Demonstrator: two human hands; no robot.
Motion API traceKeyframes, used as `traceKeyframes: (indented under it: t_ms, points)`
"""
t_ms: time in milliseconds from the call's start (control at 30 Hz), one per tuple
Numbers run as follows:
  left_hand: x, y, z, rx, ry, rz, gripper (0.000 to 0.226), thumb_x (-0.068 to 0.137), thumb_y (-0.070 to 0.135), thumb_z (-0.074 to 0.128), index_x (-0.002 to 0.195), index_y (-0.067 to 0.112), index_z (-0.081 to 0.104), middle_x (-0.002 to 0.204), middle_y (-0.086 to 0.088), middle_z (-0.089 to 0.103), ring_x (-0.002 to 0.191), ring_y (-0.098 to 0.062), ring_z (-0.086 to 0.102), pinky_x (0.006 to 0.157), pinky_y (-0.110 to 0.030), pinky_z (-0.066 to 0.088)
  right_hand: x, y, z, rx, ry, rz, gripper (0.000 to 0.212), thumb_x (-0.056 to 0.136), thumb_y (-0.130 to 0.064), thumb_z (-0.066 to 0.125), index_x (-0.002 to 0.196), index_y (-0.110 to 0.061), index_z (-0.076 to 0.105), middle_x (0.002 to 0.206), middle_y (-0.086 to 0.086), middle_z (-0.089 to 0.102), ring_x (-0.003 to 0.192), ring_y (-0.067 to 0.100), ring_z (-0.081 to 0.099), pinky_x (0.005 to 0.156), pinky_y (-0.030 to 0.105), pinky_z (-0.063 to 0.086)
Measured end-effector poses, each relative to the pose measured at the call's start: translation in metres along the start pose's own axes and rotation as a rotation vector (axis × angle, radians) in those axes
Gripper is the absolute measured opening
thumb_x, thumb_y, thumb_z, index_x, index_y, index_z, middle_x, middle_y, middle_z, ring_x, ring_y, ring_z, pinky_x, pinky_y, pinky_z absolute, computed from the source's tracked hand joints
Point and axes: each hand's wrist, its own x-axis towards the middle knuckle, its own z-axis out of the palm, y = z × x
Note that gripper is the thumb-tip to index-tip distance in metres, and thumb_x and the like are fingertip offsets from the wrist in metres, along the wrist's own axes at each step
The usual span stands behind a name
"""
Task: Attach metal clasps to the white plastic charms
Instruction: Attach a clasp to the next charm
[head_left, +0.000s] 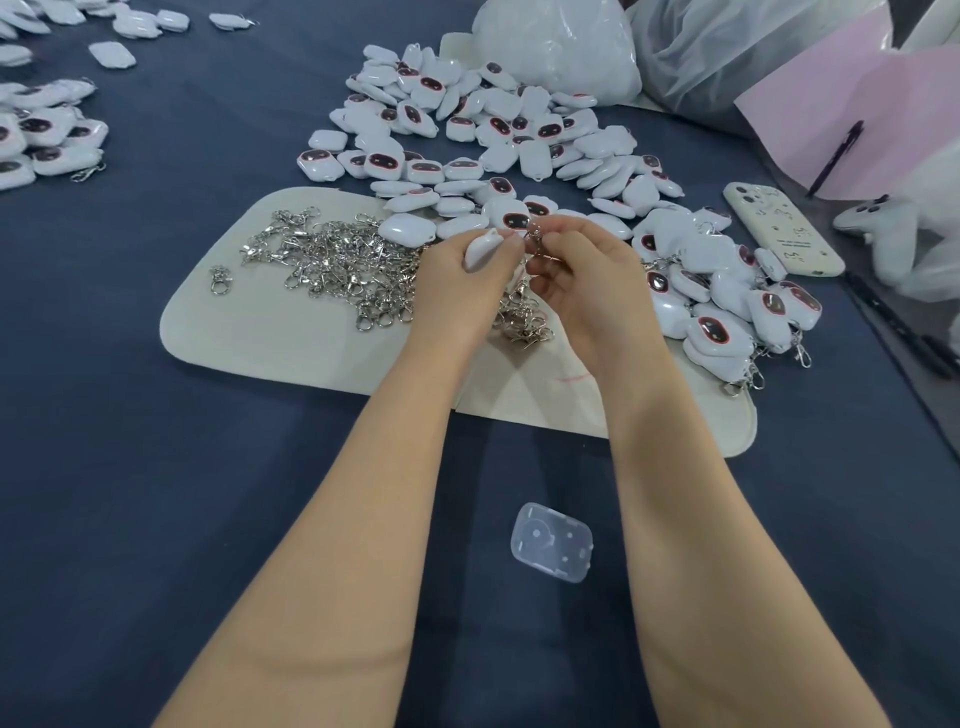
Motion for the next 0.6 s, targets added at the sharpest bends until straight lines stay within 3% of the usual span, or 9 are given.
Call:
traceKeyframes:
  t_ms: [67,200,300,400,600]
  points:
    - [-0.001,0.000,-0.001,0.056,-0.032,0.023,0.014,0.090,0.014,0.061,0.081,0.004,0.066,0.058,0.002,0.049,0.057,-0.012,0.042,0.058,-0.025,0.036,0.001,0.001,-0.001,-0.061,-0.008,-0.019,0.025,0.089,0.005,0.043,0.080,-0.009,0.063,0.074,0.004,0.060,0.060,0.010,0.052,0.059,0.020,0.044]
    - [0.001,0.000,-0.001,0.107,-0.014,0.036,0.017,0.086,0.009,0.062,0.074,0.021,0.063,0.062,0.003,0.054,0.059,-0.013,0.047,0.061,-0.026,0.040,0.001,0.002,0.000,-0.179,0.015,-0.067,0.027,0.088,0.006,0.043,0.079,-0.010,0.063,0.075,0.006,0.059,0.059,0.008,0.052,0.060,0.019,0.046]
    - [0.003,-0.002,-0.002,0.130,0.021,0.048,0.008,0.086,0.012,0.063,0.078,0.015,0.064,0.061,0.000,0.053,0.061,-0.019,0.047,0.064,-0.030,0.039,0.002,0.004,0.000,-0.326,0.065,-0.141,0.026,0.088,0.004,0.045,0.081,-0.015,0.063,0.076,0.000,0.062,0.059,0.004,0.055,0.063,0.018,0.048]
    - [0.004,-0.003,-0.001,0.114,0.045,0.054,0.007,0.085,0.012,0.064,0.081,0.007,0.065,0.062,-0.005,0.053,0.063,-0.020,0.046,0.065,-0.031,0.039,0.003,0.008,-0.001,-0.484,0.126,-0.214,0.025,0.088,0.001,0.048,0.084,-0.019,0.061,0.081,-0.004,0.063,0.071,0.007,0.057,0.069,0.019,0.048]
    - [0.005,-0.005,-0.002,0.137,0.068,0.070,0.016,0.085,0.013,0.065,0.071,0.018,0.060,0.059,0.004,0.054,0.057,-0.014,0.047,0.061,-0.025,0.039,0.002,0.015,0.003,-0.712,0.100,-0.337,0.016,0.087,-0.005,0.054,0.095,-0.016,0.063,0.094,-0.006,0.064,0.089,0.009,0.059,0.082,0.019,0.046]
